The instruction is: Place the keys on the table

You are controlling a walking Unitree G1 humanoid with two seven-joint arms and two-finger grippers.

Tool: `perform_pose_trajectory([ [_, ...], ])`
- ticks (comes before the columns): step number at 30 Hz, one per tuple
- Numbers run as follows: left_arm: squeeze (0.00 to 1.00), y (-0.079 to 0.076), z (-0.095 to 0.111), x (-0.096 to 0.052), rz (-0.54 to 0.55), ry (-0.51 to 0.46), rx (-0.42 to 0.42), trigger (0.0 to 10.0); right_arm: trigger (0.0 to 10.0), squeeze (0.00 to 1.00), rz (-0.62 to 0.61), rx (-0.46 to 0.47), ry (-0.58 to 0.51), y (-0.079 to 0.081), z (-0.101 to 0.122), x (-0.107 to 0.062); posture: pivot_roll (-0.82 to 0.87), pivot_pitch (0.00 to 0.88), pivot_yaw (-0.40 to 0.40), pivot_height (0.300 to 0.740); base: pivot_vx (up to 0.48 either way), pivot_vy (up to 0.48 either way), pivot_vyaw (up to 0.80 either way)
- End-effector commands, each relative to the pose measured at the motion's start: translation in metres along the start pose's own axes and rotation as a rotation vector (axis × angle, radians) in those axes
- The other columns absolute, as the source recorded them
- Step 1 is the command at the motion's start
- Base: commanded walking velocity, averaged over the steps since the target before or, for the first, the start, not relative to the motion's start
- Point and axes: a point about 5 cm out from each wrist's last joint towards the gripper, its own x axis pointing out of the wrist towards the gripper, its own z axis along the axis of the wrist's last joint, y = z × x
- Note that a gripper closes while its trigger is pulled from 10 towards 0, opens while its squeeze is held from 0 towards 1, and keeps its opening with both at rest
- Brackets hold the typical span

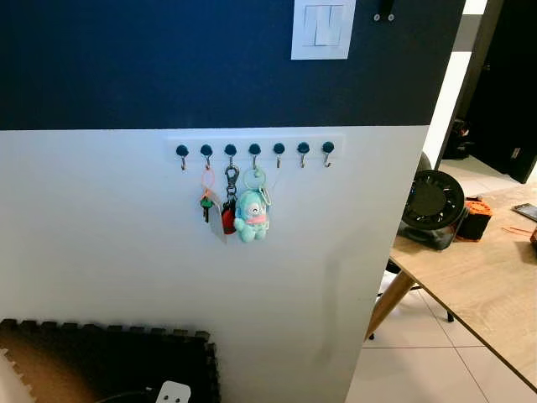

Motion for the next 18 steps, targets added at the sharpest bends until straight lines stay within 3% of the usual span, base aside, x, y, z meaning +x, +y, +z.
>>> perform_pose_trajectory([
  [1, 0.0, 0.0002, -0.0075, -0.0024, 0.005, 0.019, -0.014, 10.0, 10.0, 0.0, -0.005, 0.014, 0.024, 0.0005, -0.0056, -0.0014, 0.06, 0.036, 0.009, 0.74, 0.0, 0.0, -0.58],
  [18, 0.0, -0.0007, -0.008, -0.0025, 0.003, 0.021, -0.013, 10.0, 10.0, 0.0, -0.004, 0.012, 0.009, 0.0005, -0.0003, 0.0005, 0.06, 0.034, 0.01, 0.74, 0.0, 0.0, -0.78],
])
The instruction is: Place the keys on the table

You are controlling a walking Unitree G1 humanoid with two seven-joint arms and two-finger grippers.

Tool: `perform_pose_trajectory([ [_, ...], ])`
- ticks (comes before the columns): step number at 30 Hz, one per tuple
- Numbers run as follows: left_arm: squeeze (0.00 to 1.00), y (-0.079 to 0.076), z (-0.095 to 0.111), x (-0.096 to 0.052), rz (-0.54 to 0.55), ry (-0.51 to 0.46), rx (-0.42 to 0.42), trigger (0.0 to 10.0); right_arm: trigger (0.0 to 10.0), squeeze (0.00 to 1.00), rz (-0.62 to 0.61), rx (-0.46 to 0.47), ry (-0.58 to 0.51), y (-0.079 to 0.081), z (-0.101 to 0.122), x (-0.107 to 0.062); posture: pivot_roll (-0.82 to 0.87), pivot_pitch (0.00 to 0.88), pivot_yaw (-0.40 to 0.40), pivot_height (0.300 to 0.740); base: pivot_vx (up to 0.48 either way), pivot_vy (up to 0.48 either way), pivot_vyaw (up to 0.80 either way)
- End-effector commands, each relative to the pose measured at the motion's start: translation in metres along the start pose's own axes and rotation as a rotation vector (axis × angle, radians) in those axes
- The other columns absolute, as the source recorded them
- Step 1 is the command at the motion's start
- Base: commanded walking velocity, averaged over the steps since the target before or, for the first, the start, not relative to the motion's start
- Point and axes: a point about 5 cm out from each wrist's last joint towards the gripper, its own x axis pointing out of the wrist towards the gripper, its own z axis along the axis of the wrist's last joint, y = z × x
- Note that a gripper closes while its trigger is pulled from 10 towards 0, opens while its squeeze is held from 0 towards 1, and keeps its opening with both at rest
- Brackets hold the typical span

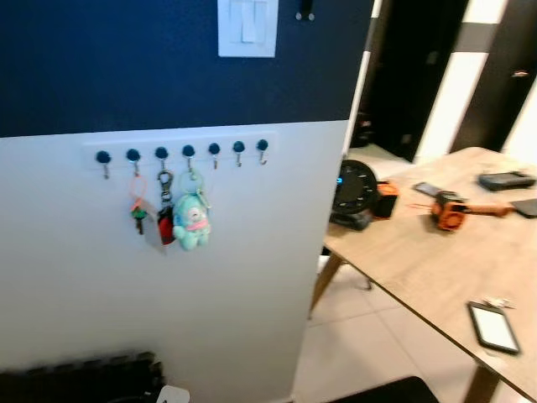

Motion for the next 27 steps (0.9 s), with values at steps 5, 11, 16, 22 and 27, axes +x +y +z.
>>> perform_pose_trajectory([
  [5, 0.0, 0.0002, 0.003, 0.001, 0.001, -0.006, -0.006, 10.0, 10.0, 0.0, -0.007, 0.004, 0.002, -0.0012, 0.0007, 0.0004, 0.06, 0.032, 0.009, 0.74, 0.0, 0.0, -0.79],
  [11, 0.0, 0.0007, 0.0026, 0.0008, 0.004, -0.006, -0.01, 10.0, 10.0, 0.0, -0.006, 0.0, 0.0, -0.0015, 0.0018, 0.0007, 0.06, 0.031, 0.008, 0.74, 0.0, 0.0, -0.79],
  [16, 0.0, 0.0005, 0.0025, 0.0007, 0.005, -0.007, -0.012, 10.0, 10.0, 0.0, -0.005, -0.003, -0.001, -0.0015, 0.0024, 0.001, 0.06, 0.029, 0.007, 0.74, 0.0, 0.0, -0.79],
  [22, 0.0, 0.0004, 0.0033, 0.0009, 0.005, -0.009, -0.014, 10.0, 10.0, 0.0, -0.003, -0.006, -0.001, -0.0016, 0.003, 0.0012, 0.06, 0.029, 0.006, 0.74, 0.0, 0.0, -0.79],
  [27, 0.0, 0.0011, 0.0034, 0.0009, 0.008, -0.01, -0.019, 10.0, 10.0, 0.0, -0.002, -0.007, -0.002, -0.0013, 0.0036, 0.0015, 0.06, 0.027, 0.007, 0.74, 0.0, 0.0, -0.79],
])
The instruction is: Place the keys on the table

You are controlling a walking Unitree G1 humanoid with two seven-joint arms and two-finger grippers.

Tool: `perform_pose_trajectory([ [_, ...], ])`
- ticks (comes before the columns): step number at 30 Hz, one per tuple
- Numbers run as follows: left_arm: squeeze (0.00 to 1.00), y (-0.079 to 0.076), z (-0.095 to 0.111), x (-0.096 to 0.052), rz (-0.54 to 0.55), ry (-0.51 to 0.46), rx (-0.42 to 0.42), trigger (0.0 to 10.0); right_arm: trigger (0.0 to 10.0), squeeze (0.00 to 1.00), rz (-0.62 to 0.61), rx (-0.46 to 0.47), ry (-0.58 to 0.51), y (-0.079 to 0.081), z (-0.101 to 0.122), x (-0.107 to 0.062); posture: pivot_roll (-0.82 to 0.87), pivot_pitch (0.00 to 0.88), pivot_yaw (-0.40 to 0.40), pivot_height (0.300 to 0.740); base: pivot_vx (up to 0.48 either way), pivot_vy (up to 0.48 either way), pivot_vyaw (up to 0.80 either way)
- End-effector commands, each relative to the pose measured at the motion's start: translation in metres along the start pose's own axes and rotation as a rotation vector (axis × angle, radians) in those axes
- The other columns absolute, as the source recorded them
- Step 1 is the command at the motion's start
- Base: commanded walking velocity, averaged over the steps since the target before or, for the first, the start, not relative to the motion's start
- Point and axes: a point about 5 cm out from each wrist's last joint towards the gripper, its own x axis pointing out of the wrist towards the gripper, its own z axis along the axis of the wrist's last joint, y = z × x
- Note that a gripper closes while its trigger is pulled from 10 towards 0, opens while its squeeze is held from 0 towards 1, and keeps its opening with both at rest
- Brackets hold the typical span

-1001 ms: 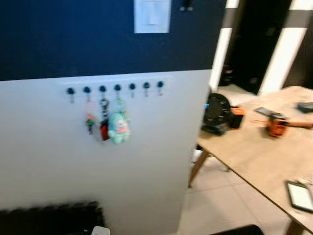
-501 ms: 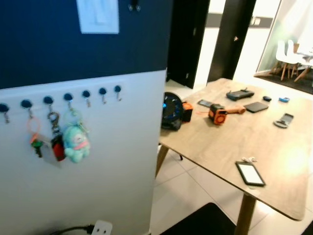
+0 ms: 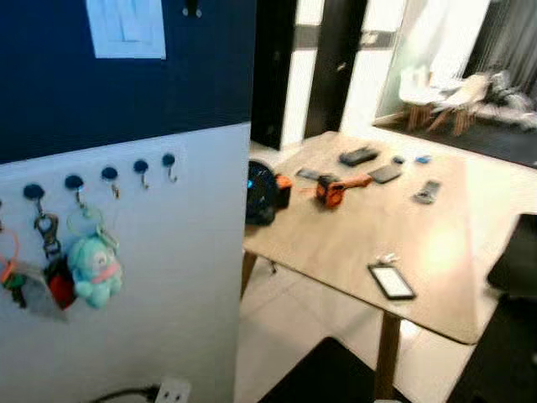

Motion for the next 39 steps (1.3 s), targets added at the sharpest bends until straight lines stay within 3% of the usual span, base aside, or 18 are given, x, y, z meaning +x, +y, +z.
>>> perform_pose_trajectory([
  [1, 0.0, 0.0025, 0.0034, 0.0009, 0.009, -0.007, -0.006, 10.0, 10.0, 0.0, -0.018, 0.0, 0.008, -0.0061, -0.0013, -0.001, 0.06, 0.026, 0.006, 0.74, 0.0, 0.0, -0.79],
  [39, 0.0, 0.0034, 0.0026, 0.0005, 0.021, -0.01, -0.032, 10.0, 10.0, 0.0, 0.006, -0.017, 0.002, -0.0054, 0.0026, 0.0004, 0.06, 0.019, -0.004, 0.74, 0.0, 0.0, -0.75],
])
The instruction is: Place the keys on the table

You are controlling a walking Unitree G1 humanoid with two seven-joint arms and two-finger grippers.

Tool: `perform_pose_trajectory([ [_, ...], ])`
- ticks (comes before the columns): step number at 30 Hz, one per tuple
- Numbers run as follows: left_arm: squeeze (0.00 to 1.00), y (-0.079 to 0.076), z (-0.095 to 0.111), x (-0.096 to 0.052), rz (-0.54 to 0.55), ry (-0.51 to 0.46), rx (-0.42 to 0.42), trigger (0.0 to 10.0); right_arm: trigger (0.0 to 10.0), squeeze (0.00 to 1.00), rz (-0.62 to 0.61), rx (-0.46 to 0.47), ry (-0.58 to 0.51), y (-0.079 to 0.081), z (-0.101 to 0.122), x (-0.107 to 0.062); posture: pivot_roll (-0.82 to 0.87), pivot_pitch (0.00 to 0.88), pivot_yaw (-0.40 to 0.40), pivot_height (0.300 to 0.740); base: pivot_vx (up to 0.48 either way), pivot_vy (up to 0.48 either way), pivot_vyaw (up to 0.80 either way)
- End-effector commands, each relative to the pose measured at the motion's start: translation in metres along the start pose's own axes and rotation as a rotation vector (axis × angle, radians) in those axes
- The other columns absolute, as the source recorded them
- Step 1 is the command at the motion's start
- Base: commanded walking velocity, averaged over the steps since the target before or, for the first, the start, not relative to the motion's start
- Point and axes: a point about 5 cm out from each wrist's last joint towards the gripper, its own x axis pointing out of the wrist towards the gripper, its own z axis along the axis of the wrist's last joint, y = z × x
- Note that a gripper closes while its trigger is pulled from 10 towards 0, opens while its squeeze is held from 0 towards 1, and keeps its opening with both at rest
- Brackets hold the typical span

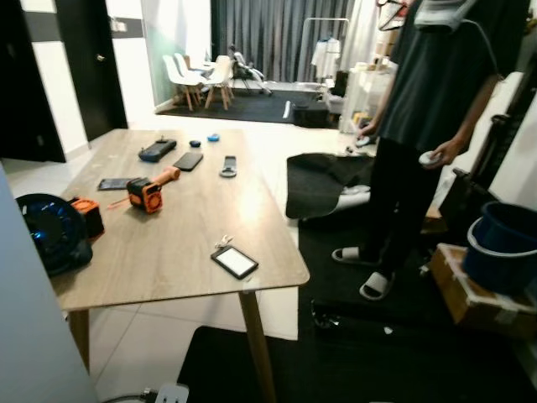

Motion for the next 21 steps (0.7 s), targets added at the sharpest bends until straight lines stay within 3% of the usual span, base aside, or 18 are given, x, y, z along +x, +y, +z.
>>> perform_pose_trajectory([
  [1, 0.0, 0.0023, -0.0029, -0.0008, 0.012, 0.01, -0.021, 10.0, 10.0, 0.0, 0.024, 0.003, 0.016, 0.006, -0.0039, -0.0004, 0.06, 0.018, -0.004, 0.74, 0.0, 0.0, 0.0],
  [21, 0.0, 0.0046, -0.0007, -0.0002, 0.031, 0.006, -0.036, 10.0, 10.0, 0.0, 0.027, 0.006, 0.026, 0.0063, -0.0064, -0.0011, 0.06, 0.023, -0.001, 0.74, 0.0, 0.0, 0.0],
])
